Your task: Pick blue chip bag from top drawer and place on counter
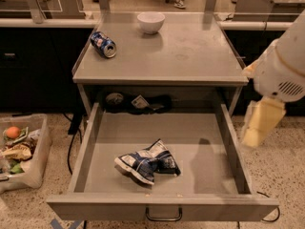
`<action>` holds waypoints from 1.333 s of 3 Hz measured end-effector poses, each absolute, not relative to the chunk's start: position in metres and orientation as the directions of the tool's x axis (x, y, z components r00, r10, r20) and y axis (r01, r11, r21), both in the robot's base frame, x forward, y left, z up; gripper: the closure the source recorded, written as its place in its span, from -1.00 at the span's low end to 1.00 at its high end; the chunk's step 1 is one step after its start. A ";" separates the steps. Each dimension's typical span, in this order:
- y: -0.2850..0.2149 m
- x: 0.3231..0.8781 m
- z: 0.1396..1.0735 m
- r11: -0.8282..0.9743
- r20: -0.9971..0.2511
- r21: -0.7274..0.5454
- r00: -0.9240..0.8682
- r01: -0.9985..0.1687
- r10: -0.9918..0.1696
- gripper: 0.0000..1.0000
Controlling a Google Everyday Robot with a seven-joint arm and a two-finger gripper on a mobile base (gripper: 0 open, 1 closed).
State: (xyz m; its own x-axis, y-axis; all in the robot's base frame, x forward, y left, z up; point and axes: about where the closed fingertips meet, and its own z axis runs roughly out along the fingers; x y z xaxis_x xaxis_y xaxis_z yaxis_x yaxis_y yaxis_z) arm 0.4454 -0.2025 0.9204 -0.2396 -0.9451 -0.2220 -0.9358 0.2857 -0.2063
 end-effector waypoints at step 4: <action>-0.143 0.475 0.832 0.252 -0.342 -0.197 -0.175 -0.947 -0.923 -1.00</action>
Offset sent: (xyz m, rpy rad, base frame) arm 0.0048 0.0149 -0.0508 0.0267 0.0421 0.0221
